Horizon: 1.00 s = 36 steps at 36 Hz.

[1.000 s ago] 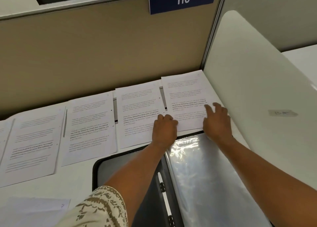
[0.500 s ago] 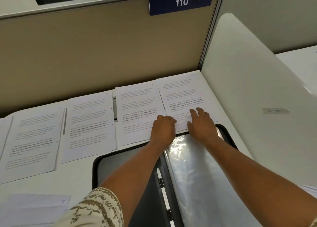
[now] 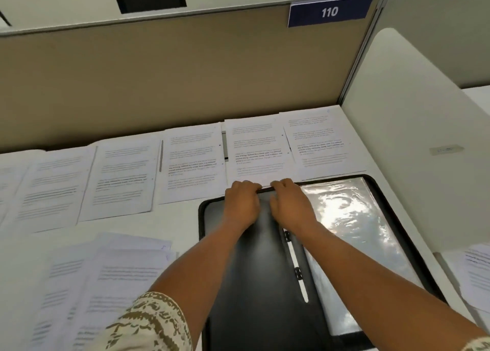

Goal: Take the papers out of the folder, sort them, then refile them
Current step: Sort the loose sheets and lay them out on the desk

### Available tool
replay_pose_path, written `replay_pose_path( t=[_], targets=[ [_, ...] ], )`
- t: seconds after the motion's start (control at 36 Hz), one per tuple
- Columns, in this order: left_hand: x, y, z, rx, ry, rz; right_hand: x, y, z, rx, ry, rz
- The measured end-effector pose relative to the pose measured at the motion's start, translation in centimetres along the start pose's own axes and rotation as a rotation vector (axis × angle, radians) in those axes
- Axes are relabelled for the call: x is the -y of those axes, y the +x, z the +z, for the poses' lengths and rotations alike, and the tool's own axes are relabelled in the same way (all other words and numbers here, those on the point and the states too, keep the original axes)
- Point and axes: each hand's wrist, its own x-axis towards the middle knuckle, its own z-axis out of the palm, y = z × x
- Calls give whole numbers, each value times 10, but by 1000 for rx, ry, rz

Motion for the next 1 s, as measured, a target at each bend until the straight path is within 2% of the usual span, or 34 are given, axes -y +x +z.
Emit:
replay_pose_path(
  t=[0.17, 0.31, 0.5, 0.61, 0.75, 0.89, 1.0],
  targets=[
    [52, -59, -42, -71, -70, -115, 76, -37, 32, 36, 58, -66],
    [101, -115, -79, -125, -81, -177, 147, -69, 56, 150, 55, 65],
    [183, -197, -116, -144, -107, -295, 213, -125, 99, 209, 97, 178],
    [222, -239, -134, -138, -125, -359, 235, -154, 120, 233, 98, 249],
    [256, -275, -150, -153, -12, -457, 254, -181, 136, 287, 111, 344],
    [261, -279, -147, -161, -63, -509, 248, -186, 133, 290, 172, 413],
    [262, -289, -146, -98, -145, -567, 245, -189, 137, 252, 256, 456]
  ],
)
